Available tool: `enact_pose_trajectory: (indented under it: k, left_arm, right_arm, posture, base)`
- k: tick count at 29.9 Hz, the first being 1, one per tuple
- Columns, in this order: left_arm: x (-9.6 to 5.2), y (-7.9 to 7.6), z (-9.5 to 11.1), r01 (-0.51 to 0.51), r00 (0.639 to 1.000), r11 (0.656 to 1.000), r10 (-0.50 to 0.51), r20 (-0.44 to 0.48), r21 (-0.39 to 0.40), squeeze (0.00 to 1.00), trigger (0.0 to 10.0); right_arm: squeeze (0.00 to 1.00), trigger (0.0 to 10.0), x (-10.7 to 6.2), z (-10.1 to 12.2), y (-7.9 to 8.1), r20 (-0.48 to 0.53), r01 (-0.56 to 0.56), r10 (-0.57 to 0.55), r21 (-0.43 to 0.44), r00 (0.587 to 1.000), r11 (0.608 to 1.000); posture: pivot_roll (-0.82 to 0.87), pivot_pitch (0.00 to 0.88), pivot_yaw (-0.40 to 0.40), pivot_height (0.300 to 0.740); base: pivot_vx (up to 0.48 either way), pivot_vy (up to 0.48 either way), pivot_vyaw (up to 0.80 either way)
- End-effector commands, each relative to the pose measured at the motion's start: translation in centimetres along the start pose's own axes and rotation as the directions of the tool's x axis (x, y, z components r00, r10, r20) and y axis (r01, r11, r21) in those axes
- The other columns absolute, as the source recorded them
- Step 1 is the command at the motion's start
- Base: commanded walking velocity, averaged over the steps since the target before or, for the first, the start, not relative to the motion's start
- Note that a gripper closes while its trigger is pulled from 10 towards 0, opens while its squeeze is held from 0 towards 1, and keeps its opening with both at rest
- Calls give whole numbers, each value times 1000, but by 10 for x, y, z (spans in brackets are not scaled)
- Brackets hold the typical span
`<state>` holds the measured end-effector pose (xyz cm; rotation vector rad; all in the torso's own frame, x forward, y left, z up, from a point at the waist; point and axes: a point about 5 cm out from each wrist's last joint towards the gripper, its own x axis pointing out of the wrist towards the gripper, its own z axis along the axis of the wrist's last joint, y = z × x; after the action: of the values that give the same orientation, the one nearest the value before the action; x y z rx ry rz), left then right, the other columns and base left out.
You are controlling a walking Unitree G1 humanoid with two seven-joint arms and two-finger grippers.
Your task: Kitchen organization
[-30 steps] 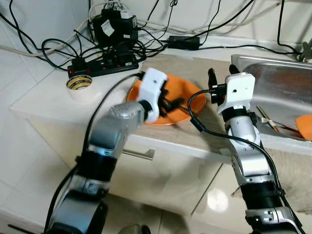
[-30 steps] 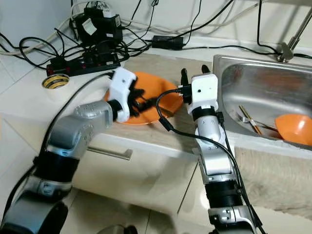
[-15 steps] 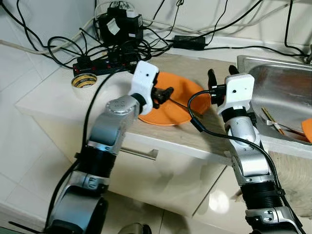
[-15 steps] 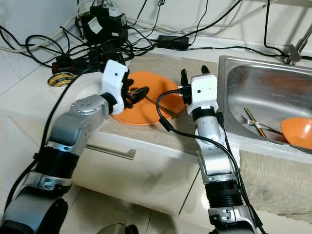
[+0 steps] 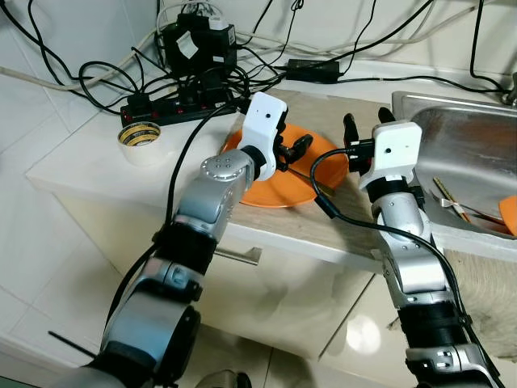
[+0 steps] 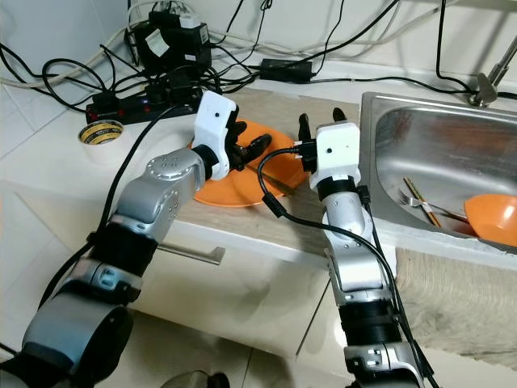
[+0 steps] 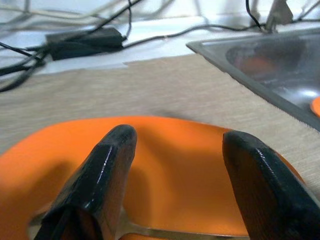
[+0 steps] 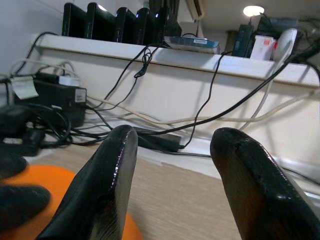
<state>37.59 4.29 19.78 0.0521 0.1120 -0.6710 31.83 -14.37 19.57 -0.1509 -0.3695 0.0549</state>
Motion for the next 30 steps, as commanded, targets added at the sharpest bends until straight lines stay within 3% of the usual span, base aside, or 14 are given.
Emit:
enact_pose_trajectory:
  k: [1,4,12,19,21,22,25,30]
  left_arm:
    - [3,0,2,24,1000,1000,-24,0,9,0,10000]
    - [7,-2,1,48,999,999,-48,-7,1,0,10000]
    - [16,-11,-2,101,995,995,-101,-10,6,0,10000]
    - [20,-14,-2,119,993,993,-119,1,-15,0,10000]
    - [20,-14,-2,119,993,993,-119,1,-20,0,10000]
    - [20,-14,-4,119,993,993,-119,-1,-24,0,10000]
    - [20,-14,-4,116,993,993,-116,0,-27,0,10000]
    - [18,-8,-9,94,995,995,-95,-16,-35,0,10000]
  right_arm:
    - [0,10000,-4,4,-12,-39,16,-14,63,999,998]
    - [0,10000,-10,3,-23,-104,2,11,131,994,991]
    - [0,10000,-30,9,-61,-208,-146,161,87,965,985]
    - [0,10000,-43,19,-95,-366,-348,364,110,857,931]
    - [0,10000,-43,20,-95,-371,-370,388,121,844,921]
    - [0,10000,-43,22,-94,-383,-404,436,165,815,900]
    - [0,10000,-42,23,-93,-385,-419,455,179,803,890]
    - [0,10000,-35,31,-80,-345,-491,561,273,753,827]
  posture:
    - [-65,0,93,740]
    - [-84,0,101,740]
    - [-146,0,117,740]
    - [-164,0,99,740]
    - [-163,0,95,740]
    - [-157,0,87,740]
    - [-154,0,83,740]
    - [-130,0,63,740]
  base:
    - [0,0,0]
    - [0,0,0]
    - [0,0,0]
    - [0,0,0]
    - [0,0,0]
    - [0,0,0]
    - [0,0,0]
    - [0,0,0]
